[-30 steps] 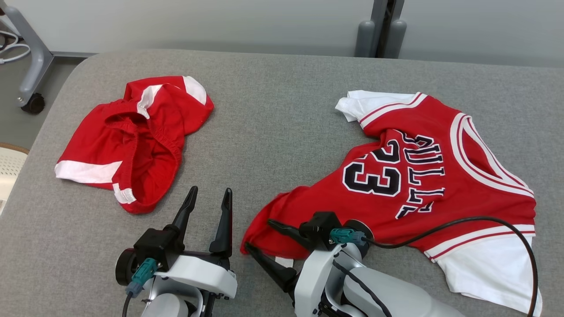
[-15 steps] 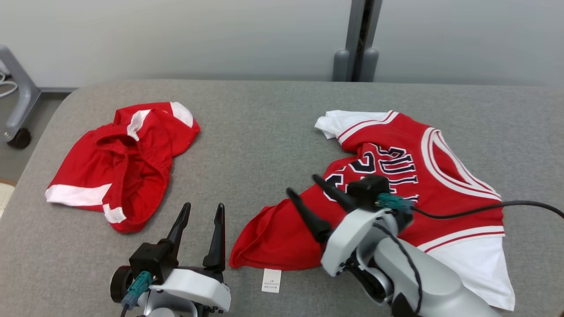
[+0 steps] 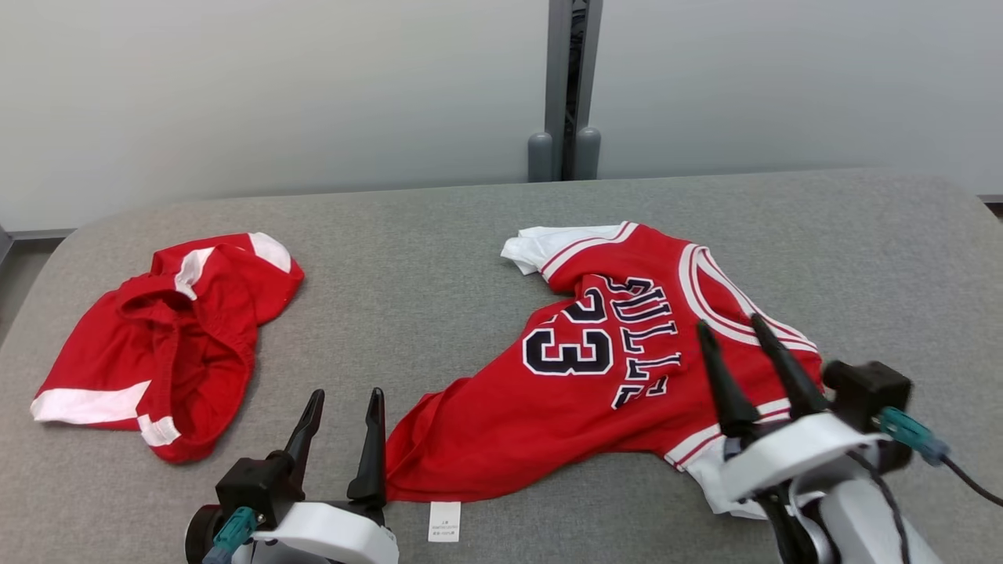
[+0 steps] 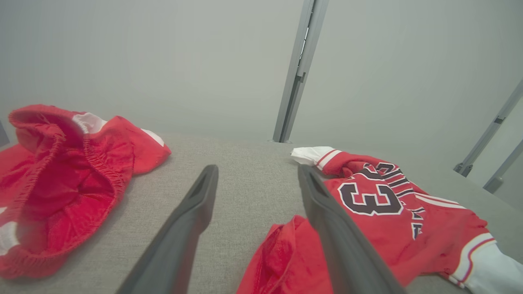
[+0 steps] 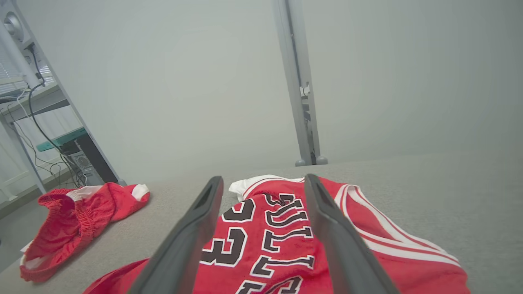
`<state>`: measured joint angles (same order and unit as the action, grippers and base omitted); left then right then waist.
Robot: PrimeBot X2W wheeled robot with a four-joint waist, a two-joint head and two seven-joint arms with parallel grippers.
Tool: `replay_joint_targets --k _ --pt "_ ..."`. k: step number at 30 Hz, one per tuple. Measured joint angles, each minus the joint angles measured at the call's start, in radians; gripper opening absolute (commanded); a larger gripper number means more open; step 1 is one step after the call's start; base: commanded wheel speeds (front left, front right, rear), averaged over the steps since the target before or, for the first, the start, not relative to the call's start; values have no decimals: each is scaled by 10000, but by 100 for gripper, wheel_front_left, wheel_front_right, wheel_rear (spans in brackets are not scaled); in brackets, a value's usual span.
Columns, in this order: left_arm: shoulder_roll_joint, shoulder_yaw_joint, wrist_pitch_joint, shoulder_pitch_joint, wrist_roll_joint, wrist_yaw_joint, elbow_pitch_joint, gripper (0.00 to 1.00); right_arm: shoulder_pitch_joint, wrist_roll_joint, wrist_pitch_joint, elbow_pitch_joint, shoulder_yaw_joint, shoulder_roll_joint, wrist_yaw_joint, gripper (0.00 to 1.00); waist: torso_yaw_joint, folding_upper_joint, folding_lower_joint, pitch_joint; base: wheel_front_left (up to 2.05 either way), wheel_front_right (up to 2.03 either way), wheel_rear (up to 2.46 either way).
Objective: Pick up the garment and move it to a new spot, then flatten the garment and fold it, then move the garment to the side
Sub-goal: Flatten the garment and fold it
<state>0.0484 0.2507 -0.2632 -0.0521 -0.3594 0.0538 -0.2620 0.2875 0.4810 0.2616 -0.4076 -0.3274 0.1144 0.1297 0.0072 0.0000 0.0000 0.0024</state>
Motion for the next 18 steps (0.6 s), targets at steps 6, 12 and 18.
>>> replay_joint_targets --k 6,12,18 --pt "-2 -182 0 165 -176 -21 -61 100 -1348 -466 0 1066 1371 -56 0 100 -238 0 0 -1 0 0 0" --pt "0 -349 0 354 -196 -88 -40 100 -2544 -876 0 1469 2345 -263 0 100 -288 0 0 19 0 0 0" --pt "-2 -380 0 523 -198 -132 -48 100 -3040 -1104 0 1361 2777 -487 0 100 -313 0 0 61 0 0 0"
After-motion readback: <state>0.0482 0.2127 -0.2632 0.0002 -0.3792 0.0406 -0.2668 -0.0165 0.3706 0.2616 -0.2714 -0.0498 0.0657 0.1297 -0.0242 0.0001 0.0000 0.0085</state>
